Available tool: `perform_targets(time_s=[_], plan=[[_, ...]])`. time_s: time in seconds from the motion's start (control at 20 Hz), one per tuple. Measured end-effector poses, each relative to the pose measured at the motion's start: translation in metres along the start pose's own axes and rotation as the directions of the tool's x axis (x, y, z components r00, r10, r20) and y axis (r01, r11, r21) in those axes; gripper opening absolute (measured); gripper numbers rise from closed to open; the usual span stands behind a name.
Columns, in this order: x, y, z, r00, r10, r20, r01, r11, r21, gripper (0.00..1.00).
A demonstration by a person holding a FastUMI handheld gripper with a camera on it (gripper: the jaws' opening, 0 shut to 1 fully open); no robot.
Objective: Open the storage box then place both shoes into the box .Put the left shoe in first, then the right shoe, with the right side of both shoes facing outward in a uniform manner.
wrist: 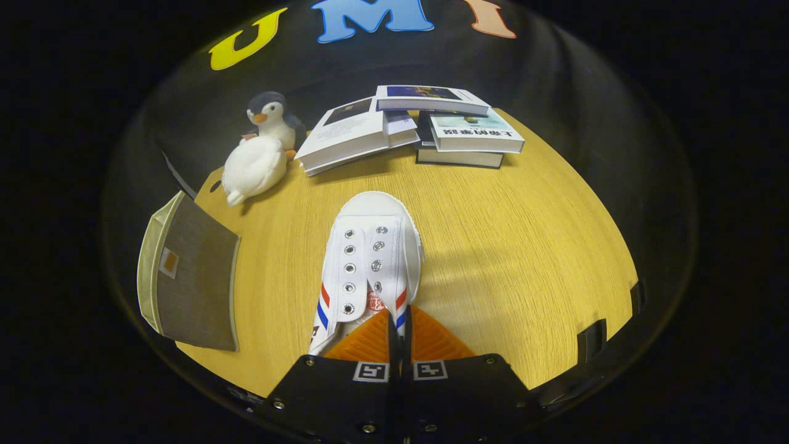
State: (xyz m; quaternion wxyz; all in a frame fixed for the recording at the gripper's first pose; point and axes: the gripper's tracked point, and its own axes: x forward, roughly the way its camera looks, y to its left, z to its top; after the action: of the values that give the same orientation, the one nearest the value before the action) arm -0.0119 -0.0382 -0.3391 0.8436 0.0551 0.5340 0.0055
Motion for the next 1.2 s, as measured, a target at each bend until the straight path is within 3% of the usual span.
perform_targets(time_s=[0.6,1.2], plan=[[-0.061,0.104,0.051,0.991,0.116,0.066,-0.112,0.991,-0.067,0.0],[-0.094,0.22,0.065,0.963,0.259,0.069,-0.252,0.962,-0.102,0.0]])
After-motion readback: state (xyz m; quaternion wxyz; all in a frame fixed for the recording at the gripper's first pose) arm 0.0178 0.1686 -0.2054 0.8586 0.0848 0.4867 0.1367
